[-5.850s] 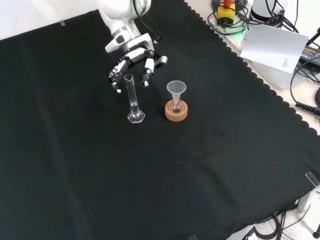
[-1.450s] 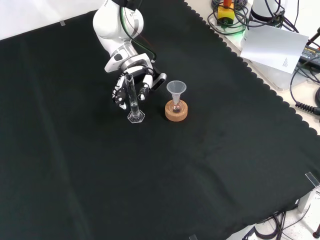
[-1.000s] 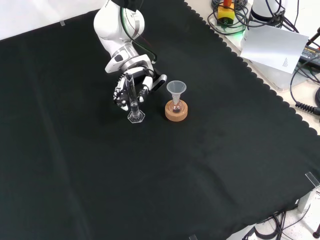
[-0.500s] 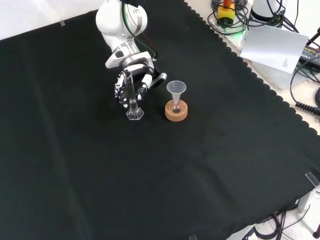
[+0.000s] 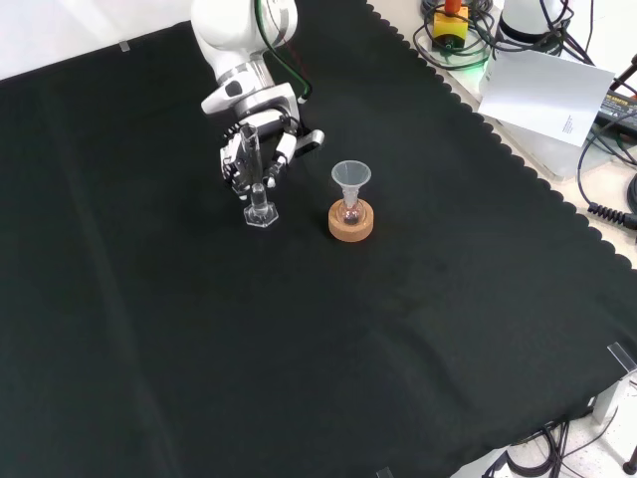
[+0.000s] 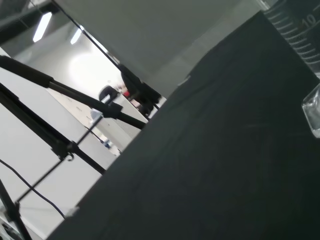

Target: Pick up the graduated cylinder.

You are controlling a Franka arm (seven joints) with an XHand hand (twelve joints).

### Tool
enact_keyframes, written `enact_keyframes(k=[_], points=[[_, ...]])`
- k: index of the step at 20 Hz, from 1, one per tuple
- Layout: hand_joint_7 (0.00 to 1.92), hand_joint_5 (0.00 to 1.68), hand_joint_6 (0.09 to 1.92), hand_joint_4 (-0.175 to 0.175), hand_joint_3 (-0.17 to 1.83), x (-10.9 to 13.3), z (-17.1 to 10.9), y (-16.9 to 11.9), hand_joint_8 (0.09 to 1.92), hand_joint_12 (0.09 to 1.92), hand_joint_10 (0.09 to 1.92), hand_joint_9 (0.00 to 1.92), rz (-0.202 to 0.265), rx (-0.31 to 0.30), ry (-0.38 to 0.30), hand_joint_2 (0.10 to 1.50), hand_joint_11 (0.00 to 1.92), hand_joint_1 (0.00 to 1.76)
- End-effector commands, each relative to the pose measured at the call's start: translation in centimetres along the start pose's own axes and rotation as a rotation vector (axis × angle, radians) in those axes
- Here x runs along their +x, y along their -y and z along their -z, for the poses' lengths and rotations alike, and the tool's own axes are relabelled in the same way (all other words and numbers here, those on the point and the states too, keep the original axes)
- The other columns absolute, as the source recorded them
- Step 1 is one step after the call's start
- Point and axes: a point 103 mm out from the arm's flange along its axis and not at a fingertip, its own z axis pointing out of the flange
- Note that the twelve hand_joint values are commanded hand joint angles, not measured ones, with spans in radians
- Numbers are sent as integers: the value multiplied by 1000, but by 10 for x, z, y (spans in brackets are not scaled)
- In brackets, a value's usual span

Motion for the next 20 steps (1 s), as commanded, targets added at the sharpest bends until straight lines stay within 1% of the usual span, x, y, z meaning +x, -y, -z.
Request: enact_keyframes(k=[1,7,10,11,14,15,20], points=[[993,858,1174,-159,-4,4,24,8,580,877,137,1302,-35,64,102,1183,1123,1121],[1037,873,1153,-171,-2,24,48,15,538,862,115,1326,-41,112,185,1173,1137,1132],[1039,874,1152,-173,-2,38,61,20,537,861,114,1328,-41,146,251,1173,1138,1133],[1039,874,1152,-174,-2,42,65,22,536,861,114,1328,-48,157,269,1172,1138,1133],[1042,875,1151,-175,-2,55,79,32,536,861,114,1331,-83,221,335,1172,1140,1134],[1043,875,1150,-175,-2,59,83,37,535,861,114,1332,-98,249,354,1172,1140,1134],[1049,877,1148,-175,-2,74,100,66,534,860,114,1338,-159,340,442,1171,1144,1135]])
